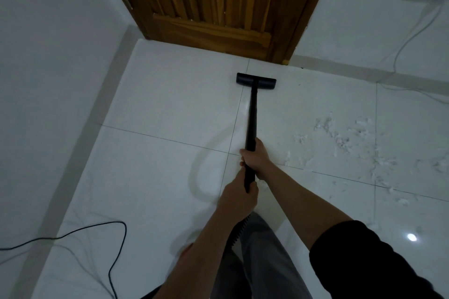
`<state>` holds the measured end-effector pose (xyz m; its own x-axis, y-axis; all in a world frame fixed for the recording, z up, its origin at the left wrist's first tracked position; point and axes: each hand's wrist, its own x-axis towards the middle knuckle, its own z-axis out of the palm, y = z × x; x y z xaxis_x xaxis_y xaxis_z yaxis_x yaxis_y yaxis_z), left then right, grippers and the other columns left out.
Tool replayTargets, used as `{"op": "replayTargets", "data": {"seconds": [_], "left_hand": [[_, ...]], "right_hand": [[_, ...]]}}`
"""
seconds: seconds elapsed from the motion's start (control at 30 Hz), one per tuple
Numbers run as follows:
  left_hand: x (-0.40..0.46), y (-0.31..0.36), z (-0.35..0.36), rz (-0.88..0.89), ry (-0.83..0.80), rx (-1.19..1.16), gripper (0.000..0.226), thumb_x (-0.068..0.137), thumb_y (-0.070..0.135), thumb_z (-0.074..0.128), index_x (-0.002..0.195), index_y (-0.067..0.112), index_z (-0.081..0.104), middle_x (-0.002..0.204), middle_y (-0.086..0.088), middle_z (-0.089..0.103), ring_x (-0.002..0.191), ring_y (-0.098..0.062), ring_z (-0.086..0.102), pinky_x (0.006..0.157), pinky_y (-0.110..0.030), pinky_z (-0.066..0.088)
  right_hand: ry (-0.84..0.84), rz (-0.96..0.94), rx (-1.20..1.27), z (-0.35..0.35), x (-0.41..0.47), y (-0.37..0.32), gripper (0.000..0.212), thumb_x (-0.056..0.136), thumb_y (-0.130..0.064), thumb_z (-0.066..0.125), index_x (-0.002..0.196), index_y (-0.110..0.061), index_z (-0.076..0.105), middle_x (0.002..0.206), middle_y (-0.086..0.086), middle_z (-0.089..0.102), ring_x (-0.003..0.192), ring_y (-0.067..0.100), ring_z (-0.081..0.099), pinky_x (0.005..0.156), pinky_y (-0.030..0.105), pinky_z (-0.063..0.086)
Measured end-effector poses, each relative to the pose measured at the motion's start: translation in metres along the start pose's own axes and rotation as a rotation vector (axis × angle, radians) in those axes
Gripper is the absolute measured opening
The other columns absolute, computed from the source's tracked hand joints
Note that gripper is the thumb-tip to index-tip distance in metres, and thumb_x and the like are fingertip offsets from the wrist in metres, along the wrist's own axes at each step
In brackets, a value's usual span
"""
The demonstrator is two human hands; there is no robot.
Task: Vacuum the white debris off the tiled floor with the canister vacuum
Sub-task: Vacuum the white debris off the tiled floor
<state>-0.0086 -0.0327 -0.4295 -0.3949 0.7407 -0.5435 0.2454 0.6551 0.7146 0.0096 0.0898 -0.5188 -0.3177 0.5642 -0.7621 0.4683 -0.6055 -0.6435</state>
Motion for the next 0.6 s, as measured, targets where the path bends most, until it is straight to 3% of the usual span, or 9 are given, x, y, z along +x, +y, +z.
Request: {"op": "replayTargets", "data": {"seconds": [0.07, 0.17, 0.33, 0.47, 0.6], "left_hand": [[-0.013, -0.007, 0.002, -0.007, 0.002, -0.004, 0.046, 0.099, 0.021, 0.040, 0.144, 0.018, 0.032, 0.123, -0.006, 0.061, 0.101, -0.019, 0.062, 0.075, -0.014, 0.040], [-0.033, -0.021, 0.005, -0.005, 0.004, -0.006, 0.043, 0.099, 0.021, 0.041, 0.141, 0.017, 0.036, 0.120, -0.005, 0.062, 0.098, -0.018, 0.062, 0.064, -0.004, 0.036], [-0.061, -0.042, 0.010, 0.001, -0.009, -0.014, 0.044, 0.098, 0.020, 0.042, 0.141, 0.019, 0.035, 0.121, -0.006, 0.062, 0.094, -0.015, 0.060, 0.061, 0.000, 0.035], [-0.076, -0.054, 0.012, 0.021, -0.017, -0.020, 0.040, 0.097, 0.019, 0.043, 0.137, 0.018, 0.040, 0.117, -0.006, 0.063, 0.087, -0.009, 0.055, 0.066, -0.006, 0.037], [-0.091, -0.061, 0.012, 0.031, -0.025, -0.041, 0.038, 0.097, 0.019, 0.042, 0.135, 0.016, 0.041, 0.097, 0.002, 0.058, 0.072, -0.005, 0.054, 0.068, -0.015, 0.045]], "right_hand": [[0.004, 0.000, -0.005, 0.004, -0.009, 0.013, 0.041, 0.092, 0.002, 0.055, 0.129, -0.010, 0.041, 0.085, 0.012, 0.050, 0.050, 0.016, 0.052, 0.044, 0.023, 0.048], [0.006, 0.003, -0.016, 0.010, -0.023, 0.032, 0.043, 0.091, 0.003, 0.054, 0.130, -0.009, 0.040, 0.084, 0.012, 0.050, 0.049, 0.016, 0.052, 0.044, 0.023, 0.048], [0.015, 0.013, -0.033, 0.020, -0.041, 0.060, 0.048, 0.090, 0.001, 0.055, 0.134, -0.010, 0.039, 0.082, 0.011, 0.051, 0.047, 0.015, 0.053, 0.046, 0.025, 0.049], [0.025, 0.006, -0.037, 0.026, -0.054, 0.073, 0.048, 0.090, 0.002, 0.054, 0.134, -0.010, 0.039, 0.082, 0.012, 0.052, 0.046, 0.014, 0.053, 0.045, 0.024, 0.049], [0.027, 0.011, -0.035, 0.031, -0.066, 0.083, 0.048, 0.090, 0.002, 0.055, 0.134, -0.011, 0.039, 0.080, 0.011, 0.053, 0.047, 0.014, 0.054, 0.046, 0.025, 0.049]]}}
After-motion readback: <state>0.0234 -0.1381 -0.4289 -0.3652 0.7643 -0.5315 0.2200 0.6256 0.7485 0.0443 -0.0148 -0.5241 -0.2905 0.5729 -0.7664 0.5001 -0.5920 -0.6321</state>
